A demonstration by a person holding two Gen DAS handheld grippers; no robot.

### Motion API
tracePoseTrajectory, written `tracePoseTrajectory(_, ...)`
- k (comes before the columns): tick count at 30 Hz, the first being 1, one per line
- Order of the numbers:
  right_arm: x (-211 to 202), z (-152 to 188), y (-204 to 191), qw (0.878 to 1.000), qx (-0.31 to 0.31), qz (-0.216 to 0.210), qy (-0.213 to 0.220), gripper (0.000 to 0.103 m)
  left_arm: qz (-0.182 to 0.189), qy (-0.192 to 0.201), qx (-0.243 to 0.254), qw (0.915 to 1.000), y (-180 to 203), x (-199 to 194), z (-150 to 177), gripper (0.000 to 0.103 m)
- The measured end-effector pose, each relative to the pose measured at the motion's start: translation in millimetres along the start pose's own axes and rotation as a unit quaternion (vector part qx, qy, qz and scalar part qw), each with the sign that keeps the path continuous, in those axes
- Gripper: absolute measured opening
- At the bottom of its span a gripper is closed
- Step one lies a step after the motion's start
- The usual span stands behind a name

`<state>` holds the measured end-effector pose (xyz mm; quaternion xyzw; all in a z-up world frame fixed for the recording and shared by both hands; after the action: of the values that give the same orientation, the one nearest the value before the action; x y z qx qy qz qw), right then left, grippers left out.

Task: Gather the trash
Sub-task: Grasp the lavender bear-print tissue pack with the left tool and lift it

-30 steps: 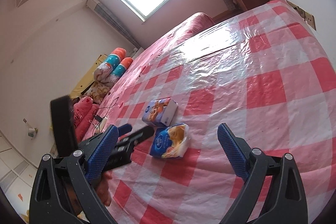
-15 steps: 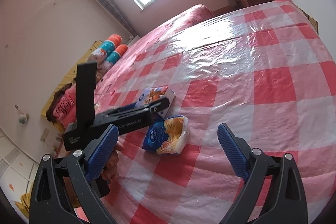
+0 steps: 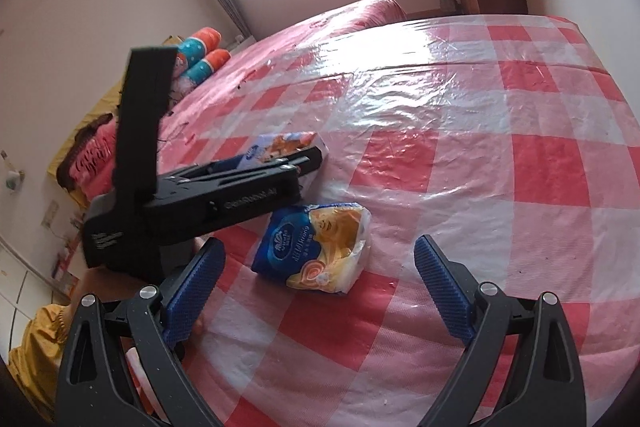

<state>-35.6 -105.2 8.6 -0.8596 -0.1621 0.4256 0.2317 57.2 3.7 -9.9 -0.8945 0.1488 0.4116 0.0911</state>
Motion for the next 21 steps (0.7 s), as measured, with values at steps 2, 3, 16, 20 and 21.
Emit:
tracePoseTrajectory(2,5,0,0,1.0,-0.003,0.008,-0.005,0.094,-0.001,0.001,-0.003,1.0,-2,-1,1,0.073)
tracePoseTrajectory(3,7,0,0,1.0,-0.004,0.011,-0.006,0.094,-0.002,0.002,-0.004,1.0,-2,-2,2,0.073)
tracePoseTrajectory(16,32,-2,-21,0.993,-0.073,0.088,-0.015,0.094,-0.04,0.007,-0.035,0.9986,-36,-15,12,0.073)
tracePoseTrajectory(20,44,-2,-29,0.987,-0.102,0.118,-0.023,0.094,-0.049,0.006,-0.039,0.998,-43,-18,15,0.073)
tracePoseTrajectory(21,46,-2,-31,0.986,-0.107,0.123,-0.024,0.094,-0.05,0.007,-0.04,0.9979,-44,-19,15,0.073)
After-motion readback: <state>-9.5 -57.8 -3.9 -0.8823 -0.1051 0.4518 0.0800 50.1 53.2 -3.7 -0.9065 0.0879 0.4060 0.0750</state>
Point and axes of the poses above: each gripper's, at about its wrist camera, not at the fingertips, and x roughly the way its jaws point, y to its right, z to its underside, the point moved 2 cm from there along x, roughly the way its jaws point, and after that the axes turned 10 degrees about x, right-handed, at the moved point
